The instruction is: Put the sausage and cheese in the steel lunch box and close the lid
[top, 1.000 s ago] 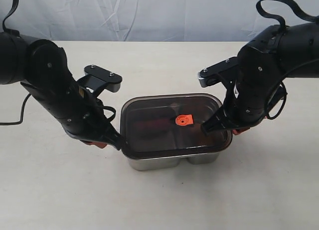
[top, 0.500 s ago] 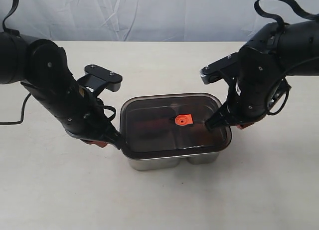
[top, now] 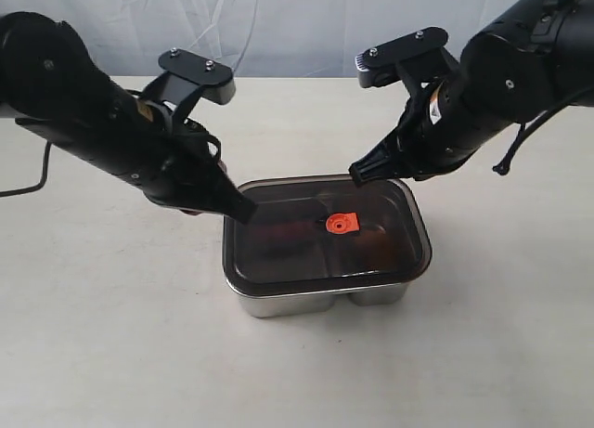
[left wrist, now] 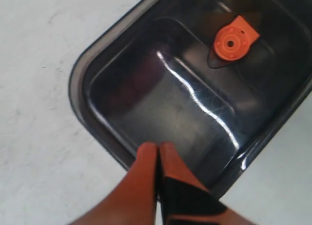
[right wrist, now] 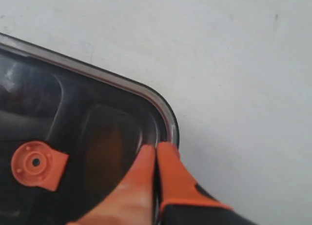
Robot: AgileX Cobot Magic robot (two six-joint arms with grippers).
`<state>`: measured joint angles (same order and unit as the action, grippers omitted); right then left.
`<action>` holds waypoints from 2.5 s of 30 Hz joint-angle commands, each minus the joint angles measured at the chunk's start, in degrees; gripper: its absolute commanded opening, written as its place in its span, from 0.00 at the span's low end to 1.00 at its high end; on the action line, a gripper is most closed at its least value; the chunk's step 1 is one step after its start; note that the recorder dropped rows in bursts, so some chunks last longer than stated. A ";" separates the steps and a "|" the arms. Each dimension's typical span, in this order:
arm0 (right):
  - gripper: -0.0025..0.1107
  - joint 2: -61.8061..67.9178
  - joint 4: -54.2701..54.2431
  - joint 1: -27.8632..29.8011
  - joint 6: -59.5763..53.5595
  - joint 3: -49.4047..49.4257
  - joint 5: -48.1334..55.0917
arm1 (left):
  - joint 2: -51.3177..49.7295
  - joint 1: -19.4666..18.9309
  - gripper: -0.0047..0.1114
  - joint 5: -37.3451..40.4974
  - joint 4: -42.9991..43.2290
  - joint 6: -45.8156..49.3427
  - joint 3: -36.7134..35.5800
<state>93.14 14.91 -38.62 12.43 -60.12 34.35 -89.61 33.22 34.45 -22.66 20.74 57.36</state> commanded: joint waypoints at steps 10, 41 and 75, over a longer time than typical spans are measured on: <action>0.02 4.80 -1.44 -0.05 -1.02 -0.31 -4.14 | -5.97 0.09 0.04 0.42 -6.85 6.10 0.26; 0.02 12.30 -6.07 -0.05 -4.14 -0.31 -4.09 | -11.27 0.09 0.04 2.97 -3.97 4.90 0.39; 0.02 18.05 -9.64 -0.05 -5.12 -0.21 -3.09 | -12.03 0.09 0.04 7.34 5.61 -4.34 2.60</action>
<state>106.02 8.12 -38.40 7.45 -62.35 28.75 -100.65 33.32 40.86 -19.66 16.75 60.50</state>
